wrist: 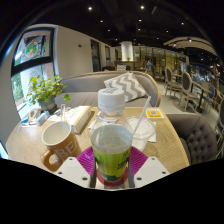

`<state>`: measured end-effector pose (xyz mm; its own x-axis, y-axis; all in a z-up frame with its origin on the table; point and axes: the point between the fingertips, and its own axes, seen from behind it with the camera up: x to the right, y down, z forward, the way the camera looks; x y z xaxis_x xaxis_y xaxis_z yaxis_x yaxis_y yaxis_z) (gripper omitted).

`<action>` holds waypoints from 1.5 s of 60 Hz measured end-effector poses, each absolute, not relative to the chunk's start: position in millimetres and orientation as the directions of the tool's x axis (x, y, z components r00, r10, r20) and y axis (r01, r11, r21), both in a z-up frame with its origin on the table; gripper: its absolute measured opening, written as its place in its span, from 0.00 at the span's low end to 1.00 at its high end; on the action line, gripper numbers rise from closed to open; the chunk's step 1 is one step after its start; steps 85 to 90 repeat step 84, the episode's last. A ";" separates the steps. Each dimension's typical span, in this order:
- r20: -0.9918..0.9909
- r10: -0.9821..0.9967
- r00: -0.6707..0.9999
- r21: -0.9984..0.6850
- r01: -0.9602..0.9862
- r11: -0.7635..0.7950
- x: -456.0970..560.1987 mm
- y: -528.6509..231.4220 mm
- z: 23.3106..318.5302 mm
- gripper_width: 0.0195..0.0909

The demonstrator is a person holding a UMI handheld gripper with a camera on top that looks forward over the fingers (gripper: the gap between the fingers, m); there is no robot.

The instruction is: Pour water

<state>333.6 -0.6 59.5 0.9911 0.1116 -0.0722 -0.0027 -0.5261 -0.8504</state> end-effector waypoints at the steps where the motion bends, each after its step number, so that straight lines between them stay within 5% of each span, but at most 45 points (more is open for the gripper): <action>1: -0.072 0.112 0.991 -0.852 -0.003 -0.523 333.4 -0.9 59.9 0.35; 14: -0.031 0.121 0.992 -0.843 0.039 -0.537 329.9 -8.1 53.4 0.48; 16: -0.032 0.105 0.994 -0.826 0.033 -0.563 331.2 -12.3 50.9 0.56; 20: -0.040 0.074 0.996 -0.821 0.009 -0.571 331.4 -18.0 57.7 0.93; 21: -0.041 0.066 0.997 -0.819 0.004 -0.574 331.6 -20.1 59.5 0.95; 23: -0.036 0.048 0.998 -0.813 -0.001 -0.583 333.9 -25.4 62.9 0.89; 53: 0.051 -0.112 0.992 -0.731 -0.040 -0.681 258.4 -200.4 170.1 0.92; 90: 0.074 -0.067 0.995 -0.763 0.014 -0.646 201.4 -262.6 202.9 0.92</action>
